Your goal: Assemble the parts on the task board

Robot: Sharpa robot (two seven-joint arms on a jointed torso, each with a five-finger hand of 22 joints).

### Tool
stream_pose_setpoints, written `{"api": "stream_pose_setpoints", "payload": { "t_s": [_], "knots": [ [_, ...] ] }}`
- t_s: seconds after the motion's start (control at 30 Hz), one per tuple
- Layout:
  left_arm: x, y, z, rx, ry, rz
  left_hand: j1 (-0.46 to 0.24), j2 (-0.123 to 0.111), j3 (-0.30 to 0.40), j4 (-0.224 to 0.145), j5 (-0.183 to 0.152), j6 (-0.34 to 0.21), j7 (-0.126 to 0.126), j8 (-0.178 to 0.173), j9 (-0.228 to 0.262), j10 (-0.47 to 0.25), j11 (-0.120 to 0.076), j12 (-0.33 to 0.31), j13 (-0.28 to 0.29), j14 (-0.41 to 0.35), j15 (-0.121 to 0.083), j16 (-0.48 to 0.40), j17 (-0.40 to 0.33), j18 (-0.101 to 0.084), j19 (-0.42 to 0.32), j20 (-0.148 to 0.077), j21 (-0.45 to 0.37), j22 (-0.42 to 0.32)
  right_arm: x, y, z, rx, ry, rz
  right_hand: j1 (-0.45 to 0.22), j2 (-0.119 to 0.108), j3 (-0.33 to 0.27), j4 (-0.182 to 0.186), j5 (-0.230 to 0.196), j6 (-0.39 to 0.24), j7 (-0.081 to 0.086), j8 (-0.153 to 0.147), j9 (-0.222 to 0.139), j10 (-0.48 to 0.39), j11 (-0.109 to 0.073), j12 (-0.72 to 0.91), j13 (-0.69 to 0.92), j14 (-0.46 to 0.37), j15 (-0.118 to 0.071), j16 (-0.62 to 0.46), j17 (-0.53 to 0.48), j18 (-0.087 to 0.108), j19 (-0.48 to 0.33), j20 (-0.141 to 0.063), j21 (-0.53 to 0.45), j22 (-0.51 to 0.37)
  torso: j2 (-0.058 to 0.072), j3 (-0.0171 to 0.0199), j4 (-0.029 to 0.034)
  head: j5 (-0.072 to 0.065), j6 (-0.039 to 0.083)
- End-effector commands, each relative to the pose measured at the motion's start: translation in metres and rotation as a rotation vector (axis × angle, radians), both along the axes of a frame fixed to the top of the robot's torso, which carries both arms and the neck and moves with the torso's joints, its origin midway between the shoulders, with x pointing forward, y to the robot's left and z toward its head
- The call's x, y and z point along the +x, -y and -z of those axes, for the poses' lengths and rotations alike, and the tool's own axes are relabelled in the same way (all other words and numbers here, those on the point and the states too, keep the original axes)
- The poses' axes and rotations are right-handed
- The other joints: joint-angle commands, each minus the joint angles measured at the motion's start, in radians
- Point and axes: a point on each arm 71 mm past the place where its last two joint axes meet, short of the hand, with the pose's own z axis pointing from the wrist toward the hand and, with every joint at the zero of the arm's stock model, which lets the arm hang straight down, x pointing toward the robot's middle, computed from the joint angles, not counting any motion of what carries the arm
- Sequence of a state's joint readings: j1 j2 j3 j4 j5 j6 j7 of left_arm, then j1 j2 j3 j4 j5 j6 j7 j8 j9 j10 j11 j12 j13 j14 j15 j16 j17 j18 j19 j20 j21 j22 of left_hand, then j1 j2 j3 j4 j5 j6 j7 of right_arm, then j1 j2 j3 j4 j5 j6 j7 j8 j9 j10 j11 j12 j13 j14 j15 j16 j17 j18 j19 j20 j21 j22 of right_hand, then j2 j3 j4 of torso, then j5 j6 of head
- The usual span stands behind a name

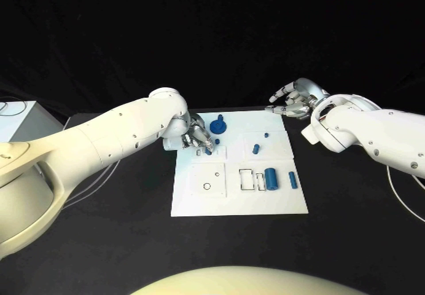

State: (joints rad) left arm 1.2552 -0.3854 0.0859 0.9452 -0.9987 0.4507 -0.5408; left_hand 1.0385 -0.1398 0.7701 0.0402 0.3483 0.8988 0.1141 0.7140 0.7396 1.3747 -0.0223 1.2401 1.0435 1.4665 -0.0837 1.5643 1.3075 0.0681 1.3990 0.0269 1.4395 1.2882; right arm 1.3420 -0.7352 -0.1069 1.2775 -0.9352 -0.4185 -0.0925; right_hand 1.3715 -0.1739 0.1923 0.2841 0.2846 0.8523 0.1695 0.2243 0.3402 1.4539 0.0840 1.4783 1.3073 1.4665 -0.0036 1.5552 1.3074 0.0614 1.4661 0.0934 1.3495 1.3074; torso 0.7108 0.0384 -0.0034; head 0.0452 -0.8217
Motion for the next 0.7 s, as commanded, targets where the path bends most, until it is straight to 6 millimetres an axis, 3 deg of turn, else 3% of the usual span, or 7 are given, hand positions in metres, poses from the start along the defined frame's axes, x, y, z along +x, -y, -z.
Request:
{"api": "stream_pose_setpoints", "payload": {
  "t_s": [0.03, 0.3, 0.6, 0.7],
  "knots": [
    [-0.0055, 0.0037, 0.0099, 0.028, -0.041, 0.038, 0.013, 0.028, 0.038, -0.038, -0.004, 0.11, -0.1, -0.003, 0.06, 0.033, -0.029, -0.004, 0.0, 0.104, -0.009, 0.007, 0.263, -0.007, 0.003, -0.006, -0.002, 0.0, -0.0006, -0.0016, -0.0001, -0.001, 0.001, -0.016, -0.005, 0.0, 0.007, -0.001, 0.007, -0.008, -0.001, 0.004, -0.001, 0.004, -0.001, 0.005, 0.163, 0.094, 0.005, -0.003, 0.223, -0.007, 0.044, 0.003, -0.004, 0.071, 0.0, -0.0004, -0.0002, -0.003, -0.002],
    [-0.0071, 0.0045, 0.0143, 0.035, -0.046, 0.039, 0.006, 0.025, 0.028, -0.035, -0.008, 0.112, -0.101, -0.003, 0.062, 0.038, -0.029, 0.004, 0.014, 0.104, -0.009, 0.007, 0.263, -0.007, 0.003, -0.006, -0.002, 0.0, -0.0007, -0.0011, -0.0002, -0.001, 0.002, -0.015, -0.005, 0.0, 0.007, -0.001, 0.007, -0.008, -0.001, 0.004, -0.001, 0.004, -0.001, 0.005, 0.163, 0.094, 0.005, -0.003, 0.223, -0.007, 0.044, 0.003, -0.004, 0.071, -0.002, -0.0011, 0.0008, -0.005, -0.003],
    [-0.0055, 0.0043, 0.0137, 0.03, -0.016, 0.019, -0.028, 0.014, -0.075, 0.011, -0.025, 0.112, -0.105, -0.008, 0.076, 0.034, -0.032, -0.004, 0.009, 0.104, -0.011, 0.007, 0.263, -0.005, -0.001, -0.008, -0.01, -0.01, -0.0008, -0.0009, -0.0003, -0.001, 0.003, -0.015, -0.006, -0.002, 0.009, -0.001, 0.011, -0.009, -0.001, 0.005, -0.002, 0.002, -0.001, 0.003, 0.162, 0.094, 0.005, -0.004, 0.221, -0.007, 0.043, 0.003, -0.006, 0.069, -0.002, -0.0018, 0.0011, -0.006, -0.002],
    [-0.005, 0.004, 0.0134, 0.032, -0.007, 0.015, -0.027, 0.013, -0.126, 0.036, -0.089, 0.111, -0.108, -0.015, 0.081, 0.032, -0.034, -0.006, 0.009, 0.104, -0.013, 0.007, 0.263, -0.005, -0.001, -0.01, -0.013, -0.012, -0.0008, -0.0008, -0.0003, 0.0, 0.003, -0.014, -0.006, -0.002, 0.009, -0.001, 0.011, -0.009, -0.001, 0.005, -0.002, 0.002, -0.001, 0.003, 0.162, 0.094, 0.005, -0.004, 0.221, -0.007, 0.043, 0.003, -0.006, 0.069, -0.001, -0.0023, 0.0011, -0.006, -0.001]
  ]
}}
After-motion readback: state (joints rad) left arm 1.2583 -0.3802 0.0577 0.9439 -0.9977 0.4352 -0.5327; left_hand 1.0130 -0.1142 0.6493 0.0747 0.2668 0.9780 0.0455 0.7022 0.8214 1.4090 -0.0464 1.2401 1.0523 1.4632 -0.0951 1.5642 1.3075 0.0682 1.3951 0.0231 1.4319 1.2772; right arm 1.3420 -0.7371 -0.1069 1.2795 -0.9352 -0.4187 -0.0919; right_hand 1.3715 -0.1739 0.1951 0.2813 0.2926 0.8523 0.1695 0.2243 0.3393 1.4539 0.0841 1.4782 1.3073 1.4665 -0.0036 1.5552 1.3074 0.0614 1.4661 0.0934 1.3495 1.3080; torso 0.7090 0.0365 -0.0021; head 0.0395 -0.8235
